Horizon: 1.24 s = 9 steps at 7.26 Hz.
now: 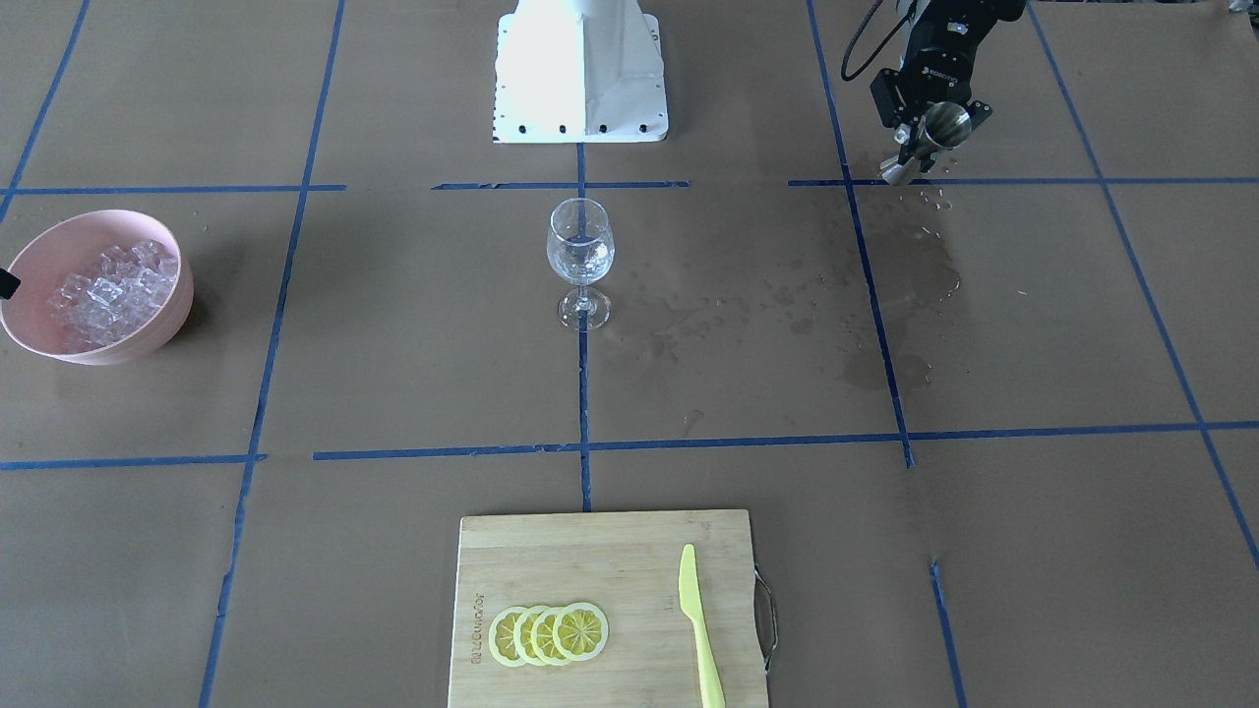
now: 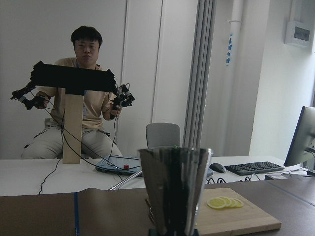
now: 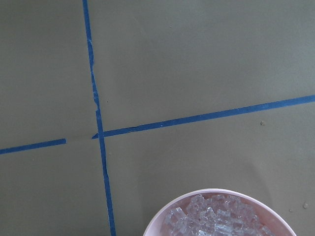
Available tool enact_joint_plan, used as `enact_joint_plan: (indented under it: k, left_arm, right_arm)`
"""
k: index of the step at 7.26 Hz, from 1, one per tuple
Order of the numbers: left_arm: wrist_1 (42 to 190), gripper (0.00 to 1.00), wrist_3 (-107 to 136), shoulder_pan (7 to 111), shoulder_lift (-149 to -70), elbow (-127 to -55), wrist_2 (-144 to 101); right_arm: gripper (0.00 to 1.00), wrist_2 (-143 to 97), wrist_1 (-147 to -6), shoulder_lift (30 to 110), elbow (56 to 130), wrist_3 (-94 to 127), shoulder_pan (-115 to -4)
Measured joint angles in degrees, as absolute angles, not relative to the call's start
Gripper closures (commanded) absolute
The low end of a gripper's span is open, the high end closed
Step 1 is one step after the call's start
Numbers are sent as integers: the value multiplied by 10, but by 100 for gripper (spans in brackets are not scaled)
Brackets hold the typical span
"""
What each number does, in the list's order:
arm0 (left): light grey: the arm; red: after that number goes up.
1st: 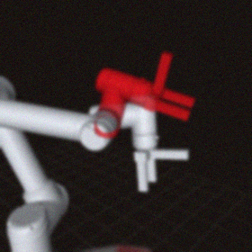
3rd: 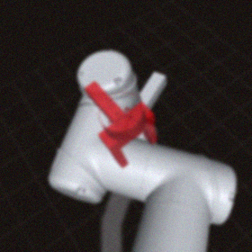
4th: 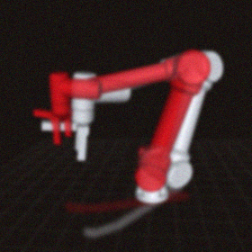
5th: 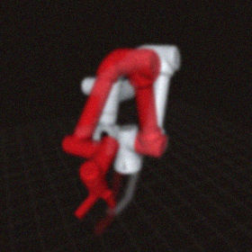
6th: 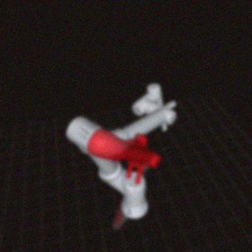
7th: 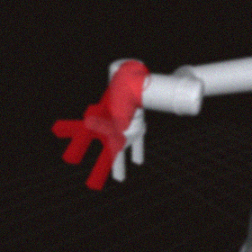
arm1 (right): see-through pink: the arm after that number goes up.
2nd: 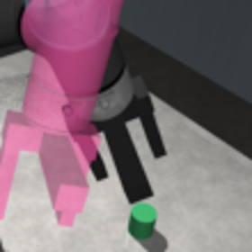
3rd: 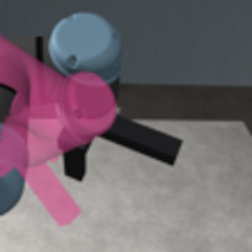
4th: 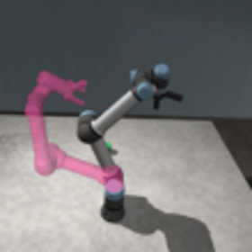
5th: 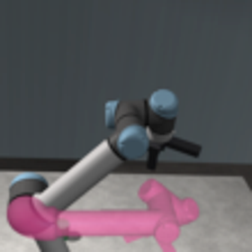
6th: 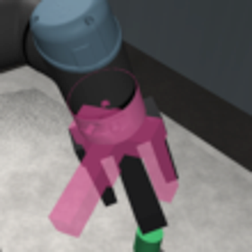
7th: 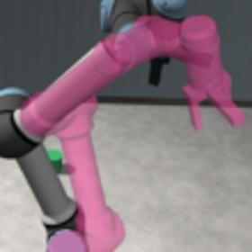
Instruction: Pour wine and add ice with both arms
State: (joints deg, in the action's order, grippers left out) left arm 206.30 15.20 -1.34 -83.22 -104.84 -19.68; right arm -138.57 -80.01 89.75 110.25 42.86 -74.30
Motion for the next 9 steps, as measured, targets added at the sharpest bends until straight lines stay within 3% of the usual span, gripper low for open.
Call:
enact_joint_plan:
  k: [9]
  left_arm:
    - [1696, 100, 181, 68, -824, -1048, -178]
  right_arm:
    - [0, -1378, -800, 892, 1117, 429, -742]
